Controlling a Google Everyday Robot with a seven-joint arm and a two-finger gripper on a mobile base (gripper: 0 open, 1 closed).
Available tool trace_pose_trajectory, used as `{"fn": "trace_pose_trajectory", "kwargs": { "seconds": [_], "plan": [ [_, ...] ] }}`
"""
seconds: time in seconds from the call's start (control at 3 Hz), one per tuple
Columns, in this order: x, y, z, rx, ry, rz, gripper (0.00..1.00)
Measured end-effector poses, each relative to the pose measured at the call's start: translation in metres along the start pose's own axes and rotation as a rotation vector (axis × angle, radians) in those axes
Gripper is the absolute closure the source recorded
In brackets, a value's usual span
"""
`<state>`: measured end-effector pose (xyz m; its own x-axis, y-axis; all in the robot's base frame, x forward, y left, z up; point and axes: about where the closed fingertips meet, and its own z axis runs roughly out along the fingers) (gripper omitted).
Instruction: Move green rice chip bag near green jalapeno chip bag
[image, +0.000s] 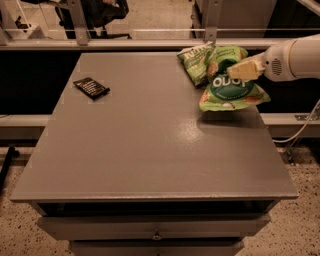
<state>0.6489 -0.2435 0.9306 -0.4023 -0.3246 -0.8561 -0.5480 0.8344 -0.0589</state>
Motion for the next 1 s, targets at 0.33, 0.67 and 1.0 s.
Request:
{"fn": "trace_pose_trajectory", "kwargs": {
  "seconds": [0.33, 0.67, 1.0],
  "plan": [
    [0.013, -0.019, 0.001, 0.065, -0.015, 0.037, 1.00],
    [0.021, -0.030, 0.000, 0.127, -0.038, 0.062, 1.00],
    [0.026, -0.031, 0.008, 0.179, -0.079, 0.096, 1.00]
  ]
}}
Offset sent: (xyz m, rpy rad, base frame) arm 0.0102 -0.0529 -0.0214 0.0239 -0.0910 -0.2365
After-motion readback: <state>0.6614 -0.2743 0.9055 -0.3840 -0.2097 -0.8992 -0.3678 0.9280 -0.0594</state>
